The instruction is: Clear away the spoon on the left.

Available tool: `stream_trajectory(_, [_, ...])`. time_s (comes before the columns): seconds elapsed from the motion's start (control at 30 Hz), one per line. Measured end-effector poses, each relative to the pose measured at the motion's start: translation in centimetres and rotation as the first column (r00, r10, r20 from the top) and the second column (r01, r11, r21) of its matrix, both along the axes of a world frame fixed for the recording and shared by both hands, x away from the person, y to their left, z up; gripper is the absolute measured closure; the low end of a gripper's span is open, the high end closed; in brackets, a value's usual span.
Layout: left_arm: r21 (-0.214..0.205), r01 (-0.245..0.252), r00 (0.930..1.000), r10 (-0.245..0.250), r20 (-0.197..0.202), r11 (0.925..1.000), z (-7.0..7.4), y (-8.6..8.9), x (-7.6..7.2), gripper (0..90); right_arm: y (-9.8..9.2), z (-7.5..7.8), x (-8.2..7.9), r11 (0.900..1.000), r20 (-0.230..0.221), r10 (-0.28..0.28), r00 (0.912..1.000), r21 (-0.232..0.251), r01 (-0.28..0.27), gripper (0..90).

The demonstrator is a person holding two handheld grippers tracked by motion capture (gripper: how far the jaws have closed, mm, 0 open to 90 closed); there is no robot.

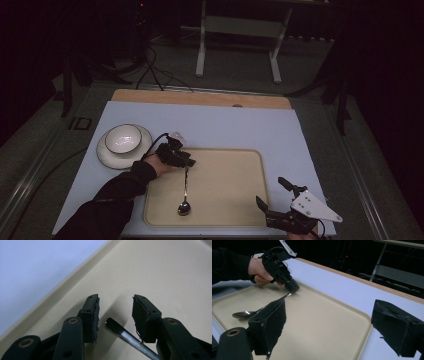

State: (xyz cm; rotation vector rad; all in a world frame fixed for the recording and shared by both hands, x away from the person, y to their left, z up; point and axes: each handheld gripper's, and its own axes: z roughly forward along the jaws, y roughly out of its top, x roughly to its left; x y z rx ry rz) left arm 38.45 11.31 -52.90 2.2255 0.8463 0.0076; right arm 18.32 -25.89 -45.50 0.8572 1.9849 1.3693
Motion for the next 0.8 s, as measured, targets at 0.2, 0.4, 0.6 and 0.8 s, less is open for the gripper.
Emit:
stream_trajectory(0.2, [0.007,-0.039,0.9986,0.038,0.036,0.9992,0.9,0.0,-0.4,40.0,0.1,0.0,0.1,1.0000,-0.001,0.002,1.0000,-0.002,-0.002,12.8])
stream_trajectory(0.4, [-0.028,-0.066,0.9977,0.067,0.012,0.9974,2.5,0.3,-1.0,17.0,0.2,0.0,0.3,1.0000,-0.001,0.006,1.0000,-0.003,-0.006,12.8])
stream_trajectory(0.6, [-0.044,-0.051,0.9986,0.052,0.008,0.9977,3.4,0.6,-1.6,1.5,0.3,0.0,0.3,1.0000,-0.003,0.008,1.0000,0.000,-0.008,12.7])
stream_trajectory(0.8, [-0.053,-0.071,0.9944,0.075,0.074,0.9960,4.6,1.1,-2.7,1.4,0.3,-0.1,0.4,1.0000,-0.004,0.007,1.0000,0.002,-0.007,12.7])
